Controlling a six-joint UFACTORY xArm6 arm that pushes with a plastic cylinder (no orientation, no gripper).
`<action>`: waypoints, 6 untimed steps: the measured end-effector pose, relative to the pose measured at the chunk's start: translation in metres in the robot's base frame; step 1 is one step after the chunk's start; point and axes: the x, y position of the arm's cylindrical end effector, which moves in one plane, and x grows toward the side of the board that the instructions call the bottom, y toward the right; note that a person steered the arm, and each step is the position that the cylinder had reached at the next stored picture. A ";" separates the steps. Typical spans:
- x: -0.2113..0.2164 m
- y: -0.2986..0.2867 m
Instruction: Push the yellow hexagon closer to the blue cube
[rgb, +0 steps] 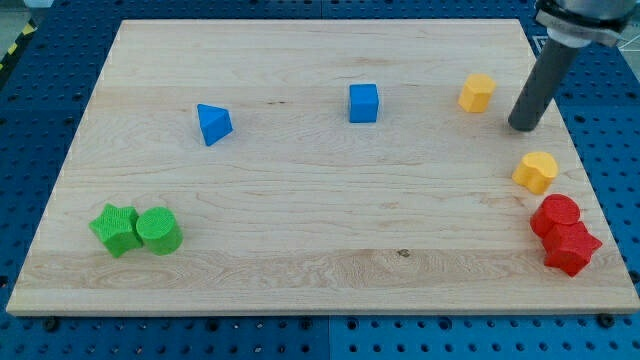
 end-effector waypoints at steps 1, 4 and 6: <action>-0.041 -0.013; -0.034 -0.003; -0.031 -0.050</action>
